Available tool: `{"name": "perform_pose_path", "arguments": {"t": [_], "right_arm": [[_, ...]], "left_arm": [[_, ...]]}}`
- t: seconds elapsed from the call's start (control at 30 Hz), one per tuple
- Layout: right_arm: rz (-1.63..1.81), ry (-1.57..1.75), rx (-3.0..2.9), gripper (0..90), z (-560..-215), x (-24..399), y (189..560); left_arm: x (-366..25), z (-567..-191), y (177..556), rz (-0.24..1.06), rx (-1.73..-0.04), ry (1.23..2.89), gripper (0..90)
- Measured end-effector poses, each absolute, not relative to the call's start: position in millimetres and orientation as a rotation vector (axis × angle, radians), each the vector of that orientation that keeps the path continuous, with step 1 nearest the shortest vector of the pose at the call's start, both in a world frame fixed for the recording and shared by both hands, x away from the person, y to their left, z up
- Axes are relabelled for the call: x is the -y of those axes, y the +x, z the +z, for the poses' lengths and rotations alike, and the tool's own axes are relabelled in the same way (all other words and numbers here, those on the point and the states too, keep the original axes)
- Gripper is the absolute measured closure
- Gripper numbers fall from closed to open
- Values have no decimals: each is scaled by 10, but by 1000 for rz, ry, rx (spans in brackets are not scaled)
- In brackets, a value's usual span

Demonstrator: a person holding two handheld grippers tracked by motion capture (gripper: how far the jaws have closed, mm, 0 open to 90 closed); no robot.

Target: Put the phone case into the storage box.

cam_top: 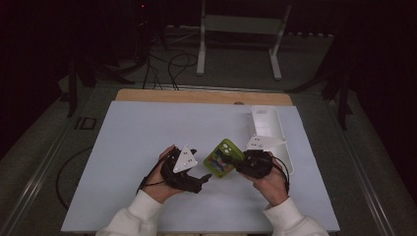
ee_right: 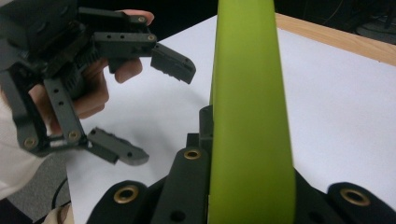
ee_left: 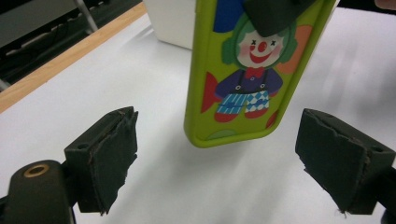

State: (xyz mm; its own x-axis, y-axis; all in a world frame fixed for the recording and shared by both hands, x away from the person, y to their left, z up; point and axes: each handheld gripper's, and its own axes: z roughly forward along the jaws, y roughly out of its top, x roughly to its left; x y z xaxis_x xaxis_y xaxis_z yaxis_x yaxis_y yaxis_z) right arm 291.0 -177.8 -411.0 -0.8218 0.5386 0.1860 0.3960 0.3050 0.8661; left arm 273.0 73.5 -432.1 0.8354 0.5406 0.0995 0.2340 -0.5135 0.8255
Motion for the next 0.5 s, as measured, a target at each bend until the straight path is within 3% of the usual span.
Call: {"name": "perform_pose_path", "arguments": {"t": [0.5], "right_arm": [[1516,778,-2475,886,-4026,1760,2927]], "left_arm": [[-863,-4282,2838,322,-561,2106,149]]}}
